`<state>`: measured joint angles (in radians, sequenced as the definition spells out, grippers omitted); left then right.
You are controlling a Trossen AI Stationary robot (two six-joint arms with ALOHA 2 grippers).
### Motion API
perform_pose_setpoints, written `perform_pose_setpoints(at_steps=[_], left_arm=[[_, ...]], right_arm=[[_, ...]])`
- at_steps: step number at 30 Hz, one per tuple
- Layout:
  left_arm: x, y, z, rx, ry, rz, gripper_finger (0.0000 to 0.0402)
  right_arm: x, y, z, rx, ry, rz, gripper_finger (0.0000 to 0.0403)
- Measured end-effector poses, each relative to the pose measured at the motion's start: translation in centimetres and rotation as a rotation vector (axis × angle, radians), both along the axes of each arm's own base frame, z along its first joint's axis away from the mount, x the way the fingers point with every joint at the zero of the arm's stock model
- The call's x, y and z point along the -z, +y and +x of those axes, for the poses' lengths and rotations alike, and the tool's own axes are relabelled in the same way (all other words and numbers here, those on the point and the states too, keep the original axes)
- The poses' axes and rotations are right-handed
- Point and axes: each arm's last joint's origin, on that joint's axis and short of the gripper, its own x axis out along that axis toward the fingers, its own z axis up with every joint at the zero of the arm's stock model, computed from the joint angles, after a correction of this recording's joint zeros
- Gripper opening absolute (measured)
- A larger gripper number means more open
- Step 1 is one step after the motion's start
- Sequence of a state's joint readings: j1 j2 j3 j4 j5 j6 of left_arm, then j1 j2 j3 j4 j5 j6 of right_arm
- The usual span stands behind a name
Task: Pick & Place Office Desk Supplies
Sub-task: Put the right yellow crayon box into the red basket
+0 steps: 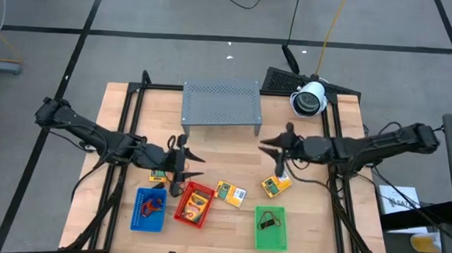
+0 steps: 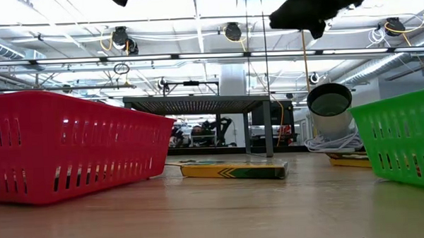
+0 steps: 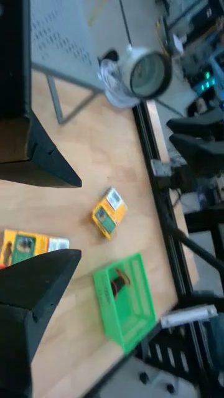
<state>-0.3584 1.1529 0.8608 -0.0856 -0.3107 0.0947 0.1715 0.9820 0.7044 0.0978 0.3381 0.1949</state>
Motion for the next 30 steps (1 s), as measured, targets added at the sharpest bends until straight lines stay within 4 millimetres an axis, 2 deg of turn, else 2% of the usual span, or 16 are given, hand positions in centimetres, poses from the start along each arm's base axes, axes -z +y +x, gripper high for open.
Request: perform_pose_setpoints(at_steps=[5,13,19,23,30], left_arm=[[-0.1,-0.3,0.1,0.032,-0.011,-0.029,0.0182],[-0.5,-0.3,0.2,0.012,-0.049,-0.076,0.0182],[-1.1,-0.4,0.4,0.007,-0.114,-0.12,0.0182],[-1.6,-0.4,0.4,0.007,-0.159,-0.143,0.0182],[-1.7,-0.4,0.5,-0.002,-0.176,-0.151,0.0182]], right_arm=[[0.7,1.2,0.1,-0.324,0.043,-0.017,0.0089],[1.6,2.0,0.3,-0.657,0.073,-0.308,0.0089],[0.3,1.5,0.5,-0.763,0.229,-0.371,0.0089],[-0.3,2.1,1.0,-0.847,0.377,-0.407,0.0089],[0.9,4.0,2.9,-1.02,0.59,-0.48,0.0089]])
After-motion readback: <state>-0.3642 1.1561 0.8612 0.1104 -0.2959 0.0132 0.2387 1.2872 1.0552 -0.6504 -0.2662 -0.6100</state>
